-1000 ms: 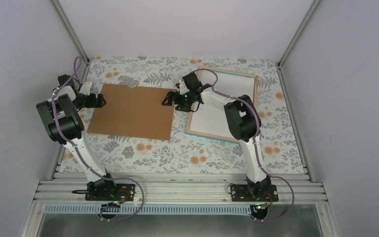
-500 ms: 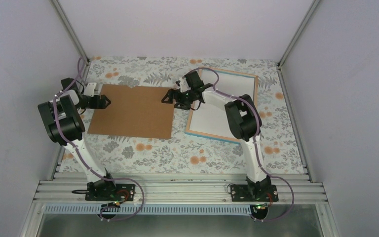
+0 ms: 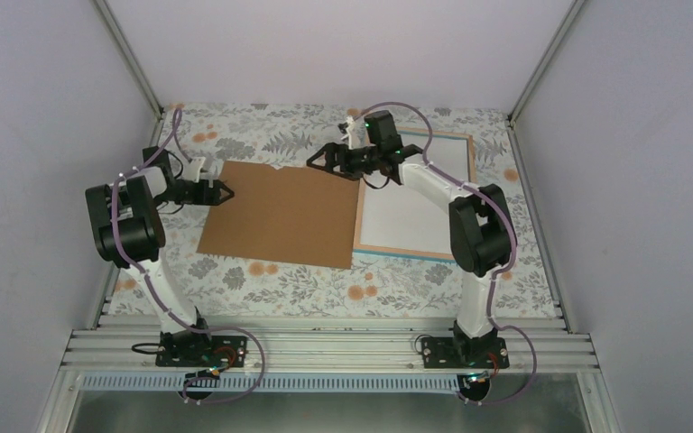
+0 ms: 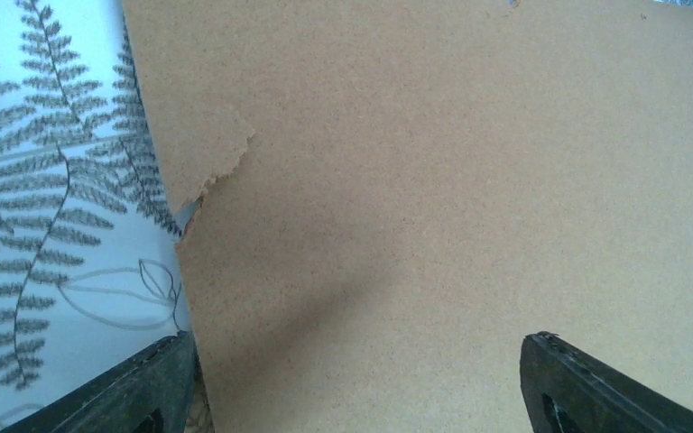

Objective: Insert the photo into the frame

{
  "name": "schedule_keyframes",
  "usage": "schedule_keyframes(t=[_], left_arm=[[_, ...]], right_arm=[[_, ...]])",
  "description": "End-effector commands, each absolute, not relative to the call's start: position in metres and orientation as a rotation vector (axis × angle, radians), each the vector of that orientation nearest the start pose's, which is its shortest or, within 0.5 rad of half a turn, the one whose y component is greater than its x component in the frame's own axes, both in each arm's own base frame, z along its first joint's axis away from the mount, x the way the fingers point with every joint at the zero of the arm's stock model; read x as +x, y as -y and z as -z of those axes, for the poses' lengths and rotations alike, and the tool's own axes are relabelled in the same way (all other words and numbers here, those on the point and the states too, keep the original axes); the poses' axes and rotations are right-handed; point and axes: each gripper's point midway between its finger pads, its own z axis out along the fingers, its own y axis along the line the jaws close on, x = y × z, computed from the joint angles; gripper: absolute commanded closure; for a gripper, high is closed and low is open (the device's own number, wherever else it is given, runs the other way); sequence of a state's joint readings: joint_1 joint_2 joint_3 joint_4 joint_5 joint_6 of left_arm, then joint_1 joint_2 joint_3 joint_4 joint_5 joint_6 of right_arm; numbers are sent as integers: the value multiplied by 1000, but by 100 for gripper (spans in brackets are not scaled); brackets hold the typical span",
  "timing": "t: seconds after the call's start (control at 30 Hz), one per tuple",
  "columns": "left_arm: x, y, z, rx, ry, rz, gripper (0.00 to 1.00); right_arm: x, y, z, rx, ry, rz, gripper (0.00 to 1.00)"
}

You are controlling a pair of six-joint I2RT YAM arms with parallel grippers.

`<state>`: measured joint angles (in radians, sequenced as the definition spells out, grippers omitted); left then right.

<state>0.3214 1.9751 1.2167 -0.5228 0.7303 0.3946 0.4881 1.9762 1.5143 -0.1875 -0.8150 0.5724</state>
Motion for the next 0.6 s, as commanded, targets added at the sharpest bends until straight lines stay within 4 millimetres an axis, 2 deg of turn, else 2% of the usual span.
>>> schedule_keyframes(t=[0.0, 0.07, 0.17, 0.37, 0.57], left_arm=[[396, -30, -27, 66, -2632, 710, 9], [402, -43, -33, 70, -2636, 576, 7], [407, -52, -36, 80, -2654, 468, 6], [410, -52, -36, 73, -2661, 435, 5], [407, -47, -30, 77, -2667, 430, 5]], right_arm=[[400, -334, -157, -357, -2456, -1310, 1], [397, -329, -140, -319, -2515, -1255, 0], [393, -324, -110, -274, -2614, -1154, 0], [403, -306, -79, -167, -2704, -937, 0], [396, -283, -44, -126, -2788, -774, 0]])
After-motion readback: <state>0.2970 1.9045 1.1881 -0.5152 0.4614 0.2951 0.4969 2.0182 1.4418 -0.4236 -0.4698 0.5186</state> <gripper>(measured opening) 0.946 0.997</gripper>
